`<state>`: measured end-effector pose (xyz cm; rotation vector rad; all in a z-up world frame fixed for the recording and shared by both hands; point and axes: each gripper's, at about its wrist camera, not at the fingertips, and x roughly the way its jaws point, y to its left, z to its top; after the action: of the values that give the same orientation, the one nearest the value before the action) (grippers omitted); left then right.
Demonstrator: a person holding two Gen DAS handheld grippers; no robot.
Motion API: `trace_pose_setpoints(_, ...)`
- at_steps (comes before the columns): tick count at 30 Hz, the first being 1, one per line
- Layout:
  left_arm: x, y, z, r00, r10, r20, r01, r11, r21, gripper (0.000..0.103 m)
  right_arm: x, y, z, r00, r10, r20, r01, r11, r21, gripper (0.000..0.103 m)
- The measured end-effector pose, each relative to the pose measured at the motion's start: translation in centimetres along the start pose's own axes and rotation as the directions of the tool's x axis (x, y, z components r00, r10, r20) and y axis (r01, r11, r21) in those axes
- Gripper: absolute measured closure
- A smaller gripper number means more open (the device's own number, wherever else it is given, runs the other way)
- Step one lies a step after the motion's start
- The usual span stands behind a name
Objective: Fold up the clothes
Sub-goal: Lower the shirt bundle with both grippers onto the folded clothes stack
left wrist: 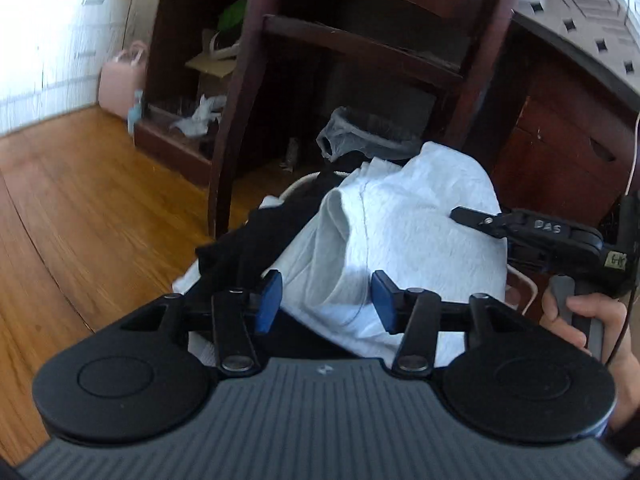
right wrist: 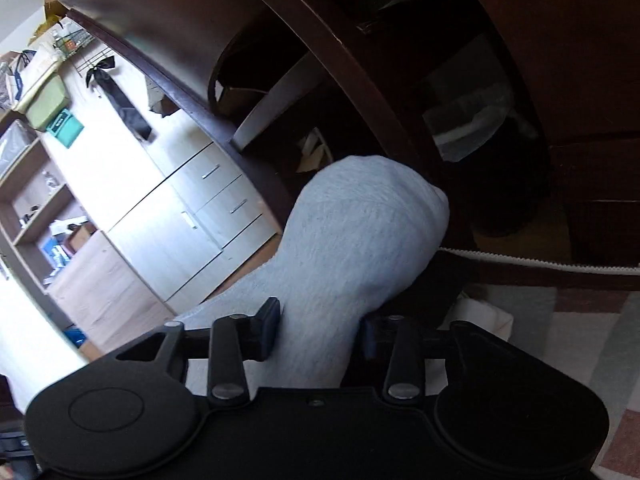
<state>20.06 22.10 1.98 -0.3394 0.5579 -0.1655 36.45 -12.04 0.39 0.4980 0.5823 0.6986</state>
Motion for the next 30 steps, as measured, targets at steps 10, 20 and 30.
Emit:
trace_pose_setpoints(10, -2.0, 0.6, -1.6, 0.958, -0.286, 0.017, 0.286, 0.952, -0.112, 0.035, -0.6, 1.9, -1.5, 0.989, 0.049, -0.138, -0.060, 0.995, -0.077, 0.032)
trace_pose_setpoints(20, -1.3, 2.0, -2.8, 0.964, -0.261, 0.045, 0.264, 0.940, -0.215, 0.035, -0.7, 2.3, -5.3, 0.924, 0.268, -0.274, -0.255, 0.964, 0.082, 0.028)
trace_pose_setpoints(30, -0.5, 4.7, -3.4, 0.932, -0.346, 0.111, 0.361, 0.847, -0.390, 0.029, 0.5, -2.0, -3.4, 0.843, 0.537, -0.035, -0.393, 0.659, 0.641, 0.082)
